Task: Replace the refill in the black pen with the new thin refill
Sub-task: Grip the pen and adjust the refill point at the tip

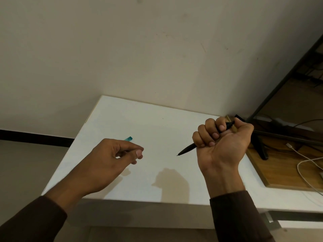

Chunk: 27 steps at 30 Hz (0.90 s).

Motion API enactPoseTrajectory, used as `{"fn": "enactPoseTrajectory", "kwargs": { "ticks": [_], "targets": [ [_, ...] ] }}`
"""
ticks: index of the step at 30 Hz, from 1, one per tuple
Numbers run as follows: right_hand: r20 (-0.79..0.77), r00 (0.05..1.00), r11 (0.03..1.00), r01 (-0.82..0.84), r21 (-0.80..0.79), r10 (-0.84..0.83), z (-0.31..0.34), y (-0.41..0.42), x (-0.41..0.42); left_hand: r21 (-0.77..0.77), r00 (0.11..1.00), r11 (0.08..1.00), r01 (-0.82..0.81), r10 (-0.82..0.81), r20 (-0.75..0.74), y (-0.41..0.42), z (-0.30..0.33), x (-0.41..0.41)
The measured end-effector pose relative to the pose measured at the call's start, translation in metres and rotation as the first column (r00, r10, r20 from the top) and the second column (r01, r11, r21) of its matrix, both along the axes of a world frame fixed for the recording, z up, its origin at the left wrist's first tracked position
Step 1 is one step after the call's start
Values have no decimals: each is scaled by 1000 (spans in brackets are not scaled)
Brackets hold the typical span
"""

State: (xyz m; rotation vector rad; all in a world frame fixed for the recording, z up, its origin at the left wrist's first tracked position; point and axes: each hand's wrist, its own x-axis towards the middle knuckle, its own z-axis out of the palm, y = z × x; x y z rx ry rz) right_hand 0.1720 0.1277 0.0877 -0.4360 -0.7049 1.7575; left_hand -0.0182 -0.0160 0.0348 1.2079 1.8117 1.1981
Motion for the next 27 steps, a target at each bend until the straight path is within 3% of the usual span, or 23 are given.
{"fn": "enactPoseTrajectory", "kwargs": {
  "ticks": [27],
  "targets": [
    [2,1000,1000,10,3,-10,1,2,0,-3,1000,1000,1,-1,-4,4,-2,1]
  ]
}}
